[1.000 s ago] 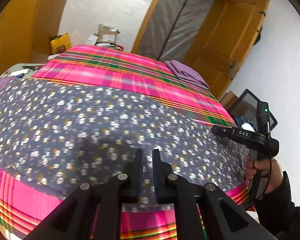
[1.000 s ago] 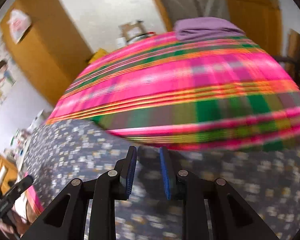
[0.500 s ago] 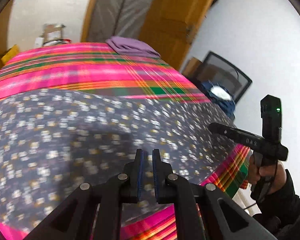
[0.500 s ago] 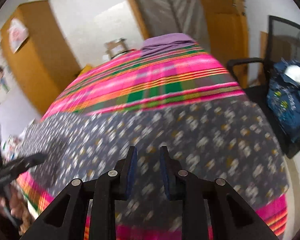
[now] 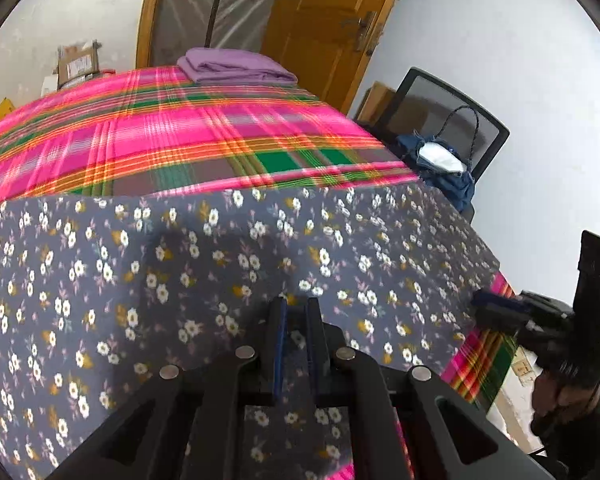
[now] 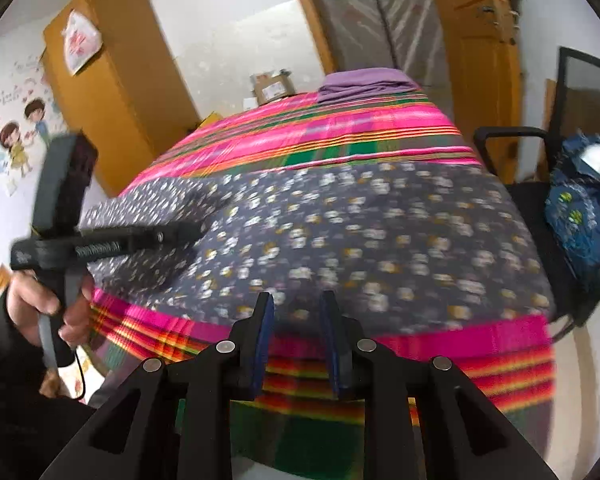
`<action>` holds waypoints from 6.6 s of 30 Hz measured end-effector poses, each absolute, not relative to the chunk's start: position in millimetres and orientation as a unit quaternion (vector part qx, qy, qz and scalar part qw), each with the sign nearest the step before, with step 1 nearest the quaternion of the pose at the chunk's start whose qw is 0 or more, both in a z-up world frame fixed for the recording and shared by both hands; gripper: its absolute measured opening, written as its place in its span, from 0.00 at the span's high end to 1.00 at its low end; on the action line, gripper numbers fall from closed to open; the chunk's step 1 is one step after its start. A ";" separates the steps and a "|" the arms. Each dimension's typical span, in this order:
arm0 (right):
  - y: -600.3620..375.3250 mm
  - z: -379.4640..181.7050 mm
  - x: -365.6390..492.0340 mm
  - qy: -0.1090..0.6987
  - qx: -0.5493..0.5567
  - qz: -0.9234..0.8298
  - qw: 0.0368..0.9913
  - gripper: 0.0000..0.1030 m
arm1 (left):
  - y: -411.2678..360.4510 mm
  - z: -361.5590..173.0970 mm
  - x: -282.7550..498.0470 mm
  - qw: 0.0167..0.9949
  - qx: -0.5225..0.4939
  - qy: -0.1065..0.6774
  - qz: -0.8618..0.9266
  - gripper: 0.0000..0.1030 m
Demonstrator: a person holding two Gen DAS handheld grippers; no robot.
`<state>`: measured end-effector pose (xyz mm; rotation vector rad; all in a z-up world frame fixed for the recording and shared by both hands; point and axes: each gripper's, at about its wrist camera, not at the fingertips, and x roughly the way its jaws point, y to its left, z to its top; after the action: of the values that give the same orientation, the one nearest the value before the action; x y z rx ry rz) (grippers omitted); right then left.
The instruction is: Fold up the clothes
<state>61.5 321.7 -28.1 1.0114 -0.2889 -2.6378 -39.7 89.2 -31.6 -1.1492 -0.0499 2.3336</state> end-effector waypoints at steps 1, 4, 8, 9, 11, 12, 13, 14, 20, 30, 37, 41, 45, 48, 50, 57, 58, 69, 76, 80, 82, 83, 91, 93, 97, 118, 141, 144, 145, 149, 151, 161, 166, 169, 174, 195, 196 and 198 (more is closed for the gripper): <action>330.6 -28.0 61.4 -0.111 0.349 -0.920 0.135 0.76 | 89.6 -31.2 -39.0 0.267 -0.425 -0.016 0.865 0.89; 356.3 -31.9 58.2 -0.144 0.350 -0.921 0.091 0.76 | 88.9 -30.7 -36.6 0.268 -0.424 -0.015 0.865 0.88; 372.9 -31.7 59.1 -0.155 0.348 -0.922 0.063 0.77 | 85.6 -30.8 -29.9 0.271 -0.425 -0.019 0.864 0.88; 373.7 -30.5 59.3 -0.152 0.348 -0.923 0.057 0.76 | 83.5 -30.3 -27.2 0.271 -0.425 -0.022 0.864 0.88; 364.8 -24.2 59.1 -0.135 0.343 -0.928 0.058 0.74 | 78.4 -27.1 -20.7 0.266 -0.421 -0.031 0.867 0.88; 359.6 -20.8 58.9 -0.125 0.339 -0.931 0.059 0.73 | 76.9 -25.5 -17.6 0.266 -0.417 -0.034 0.868 0.88; 351.4 -17.7 59.3 -0.113 0.335 -0.933 0.069 0.73 | 75.9 -24.1 -15.5 0.267 -0.414 -0.034 0.869 0.88; 340.4 -16.5 59.0 -0.099 0.332 -0.935 0.083 0.73 | 75.0 -22.9 -13.5 0.269 -0.411 -0.033 0.870 0.88; 280.7 -26.9 55.2 -0.025 0.340 -0.929 0.144 0.73 | 67.5 -30.6 -1.5 0.271 -0.417 -0.033 0.867 0.88; 265.4 -36.7 65.9 0.060 0.318 -0.934 0.148 0.71 | 55.9 -28.4 15.8 0.274 -0.397 -0.040 0.875 0.88; 267.0 -21.0 42.6 0.005 0.347 -0.926 0.148 0.69 | 10.9 -22.9 11.7 0.206 -0.378 -0.066 0.900 0.88; 247.1 -20.5 30.7 0.006 0.346 -0.922 0.173 0.69 | -22.8 -31.2 5.9 0.152 -0.391 -0.089 0.903 0.88; 234.3 -19.3 18.9 -0.007 0.350 -0.916 0.195 0.69 | -59.3 -30.8 6.5 0.114 -0.387 -0.115 0.908 0.88; 225.3 -13.0 14.2 -0.008 0.345 -0.915 0.209 0.69 | -91.0 -24.3 10.4 0.077 -0.373 -0.129 0.916 0.88; 218.0 -8.6 10.1 -0.005 0.340 -0.915 0.218 0.69 | -114.2 -20.3 12.2 0.046 -0.363 -0.137 0.920 0.88; 181.7 2.2 -5.0 0.003 0.332 -0.908 0.255 0.65 | -208.1 -9.1 28.2 -0.068 -0.325 -0.182 0.925 0.86; 175.5 3.4 -5.1 0.007 0.330 -0.907 0.261 0.65 | -225.6 -8.6 34.8 -0.086 -0.316 -0.197 0.924 0.83; 116.3 -0.9 -5.0 0.050 0.340 -0.880 0.327 0.64 | -351.7 -23.7 69.5 -0.162 -0.277 -0.305 0.897 0.76; 59.5 7.3 -2.9 0.098 0.326 -0.859 0.383 0.64 | -374.0 -36.4 66.3 -0.159 -0.277 -0.338 0.885 0.75; 26.5 8.3 1.3 0.131 0.318 -0.841 0.417 0.64 | -377.3 -38.2 68.1 -0.166 -0.272 -0.350 0.881 0.75; 10.8 7.9 4.2 0.146 0.313 -0.833 0.433 0.64 | -380.4 -37.4 69.2 -0.177 -0.270 -0.351 0.879 0.75; 3.3 7.4 5.5 0.152 0.310 -0.828 0.441 0.64 | -382.5 -37.3 70.2 -0.180 -0.267 -0.355 0.877 0.75; -46.9 -7.8 7.1 0.181 0.316 -0.798 0.480 0.64 | -393.3 -43.8 64.7 -0.171 -0.272 -0.385 0.865 0.75; -54.6 -13.4 5.1 0.182 0.327 -0.791 0.483 0.65 | -397.2 -45.7 65.9 -0.176 -0.274 -0.398 0.858 0.75; -66.8 -19.3 2.8 0.189 0.340 -0.783 0.486 0.71 | -400.5 -46.7 68.6 -0.172 -0.268 -0.404 0.857 0.85; -85.3 -25.9 0.6 0.207 0.353 -0.775 0.482 0.85 | -413.1 -54.4 82.2 -0.156 -0.255 -0.464 0.834 0.92; -84.4 -23.7 0.7 0.203 0.343 -0.784 0.477 0.96 | -402.5 -41.7 74.6 -0.155 -0.235 -0.444 0.850 0.91; -82.6 -21.4 0.4 0.201 0.338 -0.786 0.477 0.97 | -403.1 -34.7 77.9 -0.148 -0.225 -0.441 0.856 0.92; -82.4 -20.3 1.2 0.201 0.336 -0.786 0.479 0.97 | -404.1 -32.7 79.9 -0.146 -0.221 -0.441 0.857 0.92; -82.8 -17.0 7.1 0.205 0.324 -0.783 0.489 0.98 | -409.0 -35.9 84.9 -0.143 -0.219 -0.442 0.858 0.92; -83.7 -20.2 7.0 0.208 0.326 -0.781 0.490 0.98 | -412.4 -44.9 83.2 -0.144 -0.227 -0.444 0.854 0.92; -82.0 -24.2 6.6 0.202 0.348 -0.765 0.503 0.94 | -416.9 -59.4 85.6 -0.126 -0.247 -0.457 0.845 0.90; -64.4 -2.7 3.0 0.166 0.327 -0.789 0.492 0.90 | -412.5 -39.6 104.8 -0.160 -0.231 -0.434 0.856 0.93; -54.5 7.0 -16.3 0.148 0.321 -0.818 0.454 0.81 | -400.8 -24.7 95.8 -0.143 -0.229 -0.410 0.871 0.93; -49.5 14.4 -61.3 0.113 0.353 -0.838 0.400 0.81 | -375.5 -22.2 59.3 -0.095 -0.261 -0.382 0.882 0.93; -48.9 -1.8 -104.8 0.046 0.419 -0.828 0.370 0.78 | -416.8 -64.3 97.2 -0.128 -0.238 -0.484 0.832 0.73; -48.2 -2.3 -101.0 0.046 0.420 -0.825 0.375 0.78 | -418.7 -66.7 98.3 -0.129 -0.233 -0.494 0.827 0.71; -48.5 -4.5 -93.8 0.047 0.422 -0.820 0.383 0.78 | -420.6 -69.3 99.8 -0.128 -0.226 -0.510 0.820 0.69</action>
<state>-93.8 -48.5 -4.5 1.0770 0.1187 -2.0915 99.8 -420.6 -69.3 -0.7743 -1.7465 2.8110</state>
